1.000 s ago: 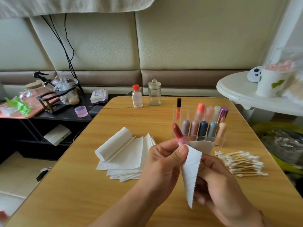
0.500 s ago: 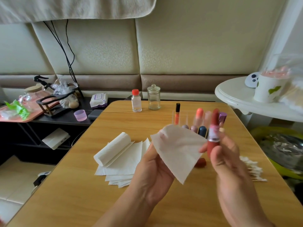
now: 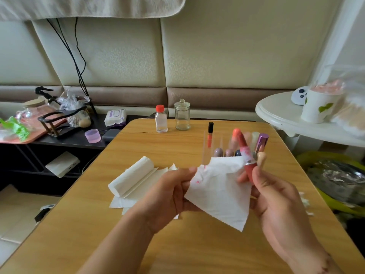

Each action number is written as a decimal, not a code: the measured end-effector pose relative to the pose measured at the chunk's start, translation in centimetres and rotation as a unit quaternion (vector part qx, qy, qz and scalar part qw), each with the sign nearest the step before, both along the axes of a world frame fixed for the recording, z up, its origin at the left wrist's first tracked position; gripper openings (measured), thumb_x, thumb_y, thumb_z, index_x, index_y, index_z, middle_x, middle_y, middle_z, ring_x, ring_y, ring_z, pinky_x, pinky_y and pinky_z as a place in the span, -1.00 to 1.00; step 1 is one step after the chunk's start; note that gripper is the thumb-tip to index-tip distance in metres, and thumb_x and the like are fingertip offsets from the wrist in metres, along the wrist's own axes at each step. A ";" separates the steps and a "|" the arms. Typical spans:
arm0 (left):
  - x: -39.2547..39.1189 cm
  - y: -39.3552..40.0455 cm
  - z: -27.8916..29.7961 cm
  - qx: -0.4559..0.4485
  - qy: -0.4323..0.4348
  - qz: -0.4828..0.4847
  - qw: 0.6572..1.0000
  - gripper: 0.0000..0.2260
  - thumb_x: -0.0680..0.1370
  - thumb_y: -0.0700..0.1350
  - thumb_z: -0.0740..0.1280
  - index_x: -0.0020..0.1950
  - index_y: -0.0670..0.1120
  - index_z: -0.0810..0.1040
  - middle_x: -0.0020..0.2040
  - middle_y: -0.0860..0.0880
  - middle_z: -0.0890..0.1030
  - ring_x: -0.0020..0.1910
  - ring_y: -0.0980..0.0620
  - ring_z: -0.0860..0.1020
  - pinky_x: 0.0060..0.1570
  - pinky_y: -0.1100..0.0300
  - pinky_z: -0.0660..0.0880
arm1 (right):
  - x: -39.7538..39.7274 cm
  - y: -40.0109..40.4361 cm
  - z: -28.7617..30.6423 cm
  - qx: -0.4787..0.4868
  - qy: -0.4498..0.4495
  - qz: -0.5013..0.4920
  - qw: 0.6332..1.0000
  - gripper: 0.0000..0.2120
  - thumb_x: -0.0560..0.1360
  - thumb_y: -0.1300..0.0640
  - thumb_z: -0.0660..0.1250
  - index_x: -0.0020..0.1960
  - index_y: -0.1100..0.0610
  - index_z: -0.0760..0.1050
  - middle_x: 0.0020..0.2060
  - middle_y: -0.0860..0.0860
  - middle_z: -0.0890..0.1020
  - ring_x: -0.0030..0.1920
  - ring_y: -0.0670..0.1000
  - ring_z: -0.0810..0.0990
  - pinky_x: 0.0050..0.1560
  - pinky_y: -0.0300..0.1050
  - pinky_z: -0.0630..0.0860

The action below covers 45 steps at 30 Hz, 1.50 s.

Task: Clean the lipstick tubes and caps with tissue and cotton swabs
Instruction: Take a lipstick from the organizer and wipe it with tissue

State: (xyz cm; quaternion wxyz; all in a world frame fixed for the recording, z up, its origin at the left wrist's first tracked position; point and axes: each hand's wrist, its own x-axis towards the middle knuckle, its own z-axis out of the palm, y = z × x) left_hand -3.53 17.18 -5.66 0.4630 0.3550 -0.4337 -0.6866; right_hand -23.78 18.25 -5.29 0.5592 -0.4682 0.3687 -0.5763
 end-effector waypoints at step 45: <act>-1.0 1.2 0.1 -0.183 -0.209 0.154 0.948 -0.65 0.51 -0.14 0.18 0.11 0.12 0.69 0.02 -0.04 0.71 0.00 0.02 0.61 0.01 0.08 0.50 | -0.3 0.7 -0.6 -0.164 0.019 -0.134 0.977 -0.49 0.38 -0.42 0.37 -0.11 0.04 0.63 -0.33 0.15 0.48 -0.35 0.07 0.41 -0.34 -0.02 0.35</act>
